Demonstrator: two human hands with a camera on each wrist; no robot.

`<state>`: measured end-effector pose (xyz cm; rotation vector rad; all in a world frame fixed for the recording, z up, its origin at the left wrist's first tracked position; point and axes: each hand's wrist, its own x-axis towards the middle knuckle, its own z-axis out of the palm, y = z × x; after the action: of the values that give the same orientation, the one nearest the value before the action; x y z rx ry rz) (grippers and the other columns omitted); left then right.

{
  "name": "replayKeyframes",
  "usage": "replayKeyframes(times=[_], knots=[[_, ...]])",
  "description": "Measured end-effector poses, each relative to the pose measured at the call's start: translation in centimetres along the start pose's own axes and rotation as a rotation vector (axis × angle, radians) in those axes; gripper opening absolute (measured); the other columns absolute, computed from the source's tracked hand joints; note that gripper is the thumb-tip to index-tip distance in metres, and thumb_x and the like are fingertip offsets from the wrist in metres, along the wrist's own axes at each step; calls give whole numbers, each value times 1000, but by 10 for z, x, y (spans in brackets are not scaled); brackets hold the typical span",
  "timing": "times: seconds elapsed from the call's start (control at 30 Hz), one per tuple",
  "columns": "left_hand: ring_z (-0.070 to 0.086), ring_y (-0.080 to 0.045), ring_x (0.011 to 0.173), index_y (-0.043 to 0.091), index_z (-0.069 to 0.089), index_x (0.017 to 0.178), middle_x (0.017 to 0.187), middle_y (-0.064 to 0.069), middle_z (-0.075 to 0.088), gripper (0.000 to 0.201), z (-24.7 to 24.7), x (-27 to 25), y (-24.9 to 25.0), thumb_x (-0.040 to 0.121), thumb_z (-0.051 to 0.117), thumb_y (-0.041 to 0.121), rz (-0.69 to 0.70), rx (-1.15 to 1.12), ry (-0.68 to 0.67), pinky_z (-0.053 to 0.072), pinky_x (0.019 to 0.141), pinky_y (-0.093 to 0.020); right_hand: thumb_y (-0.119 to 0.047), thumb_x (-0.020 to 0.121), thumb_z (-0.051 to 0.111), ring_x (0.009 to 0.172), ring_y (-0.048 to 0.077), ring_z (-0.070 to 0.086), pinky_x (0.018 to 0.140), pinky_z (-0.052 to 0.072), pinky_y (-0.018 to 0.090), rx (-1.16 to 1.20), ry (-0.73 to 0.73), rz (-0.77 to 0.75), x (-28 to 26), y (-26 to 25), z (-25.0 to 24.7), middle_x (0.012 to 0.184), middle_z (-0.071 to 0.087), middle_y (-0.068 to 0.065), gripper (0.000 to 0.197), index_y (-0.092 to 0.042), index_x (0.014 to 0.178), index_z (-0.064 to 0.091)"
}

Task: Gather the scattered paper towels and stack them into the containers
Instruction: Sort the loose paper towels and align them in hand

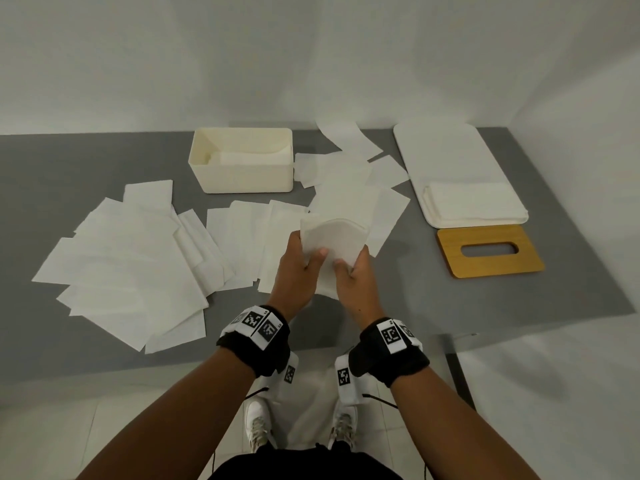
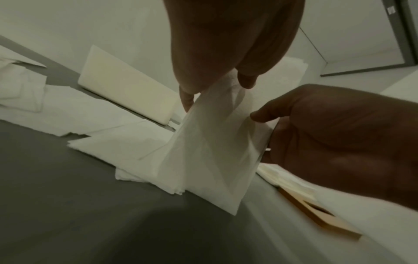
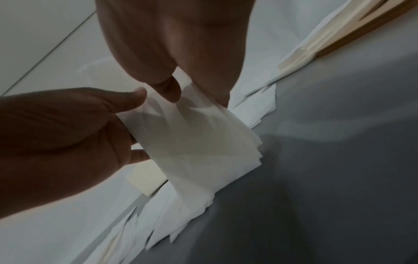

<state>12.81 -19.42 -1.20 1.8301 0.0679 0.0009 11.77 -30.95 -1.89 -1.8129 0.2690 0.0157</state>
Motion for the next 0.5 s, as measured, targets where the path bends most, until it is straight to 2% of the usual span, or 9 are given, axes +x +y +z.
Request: replayKeyframes(times=[0.07, 0.13, 0.2, 0.27, 0.3, 0.37, 0.43, 0.5], knots=[[56, -18, 100, 18, 43, 120, 106, 8, 55, 27, -1, 3, 0, 96, 53, 26, -26, -18, 29, 49, 79, -28, -14, 94, 50, 106, 20, 57, 87, 52, 34, 8, 9, 0, 2, 3, -1, 118, 58, 2, 38, -15, 131, 43], [60, -24, 105, 15, 47, 120, 113, -2, 61, 31, -6, 6, 3, 94, 55, 30, -50, -192, 45, 54, 80, -32, -17, 91, 55, 100, 21, 61, 78, 54, 32, -23, -41, 6, 6, 6, -5, 109, 63, 2, 29, -15, 120, 53], [63, -25, 108, 16, 52, 125, 118, -9, 65, 31, -16, 8, 5, 95, 56, 24, -76, -465, 9, 58, 83, -37, -21, 89, 58, 94, 21, 63, 71, 52, 28, -109, -130, 28, 9, 5, -14, 101, 65, 1, 24, -15, 112, 59], [65, -24, 105, 14, 57, 119, 113, -7, 68, 25, -34, 7, 5, 94, 60, 15, -141, -566, -28, 58, 81, -38, -24, 90, 58, 92, 19, 63, 74, 52, 30, -220, -208, 15, 15, 0, -27, 100, 66, -1, 21, -16, 110, 61], [66, -25, 102, 14, 59, 113, 108, -6, 69, 26, -43, 8, 3, 89, 67, 16, -170, -516, -13, 58, 80, -38, -24, 92, 56, 89, 18, 63, 74, 51, 30, -296, -240, -15, 18, -4, -35, 99, 66, -1, 19, -16, 108, 61], [67, -21, 92, 15, 59, 103, 100, -4, 70, 31, -63, 14, -5, 78, 78, 18, -135, -264, 31, 57, 78, -35, -21, 93, 53, 83, 17, 61, 70, 47, 29, -472, -283, -110, 26, -11, -49, 92, 64, -3, 16, -17, 106, 62], [66, -13, 82, 16, 57, 96, 95, -1, 70, 29, -74, 20, -14, 77, 79, 12, -63, -39, 10, 54, 74, -24, -17, 92, 54, 73, 19, 59, 65, 44, 29, -652, -284, -252, 33, -17, -58, 81, 64, -2, 14, -18, 100, 65], [60, -3, 78, 17, 57, 96, 91, 9, 66, 26, -74, 23, -18, 79, 76, 10, 35, 165, -16, 45, 71, -9, -13, 90, 53, 67, 22, 58, 62, 45, 31, -777, -270, -358, 37, -21, -58, 75, 66, 1, 15, -18, 95, 66]])
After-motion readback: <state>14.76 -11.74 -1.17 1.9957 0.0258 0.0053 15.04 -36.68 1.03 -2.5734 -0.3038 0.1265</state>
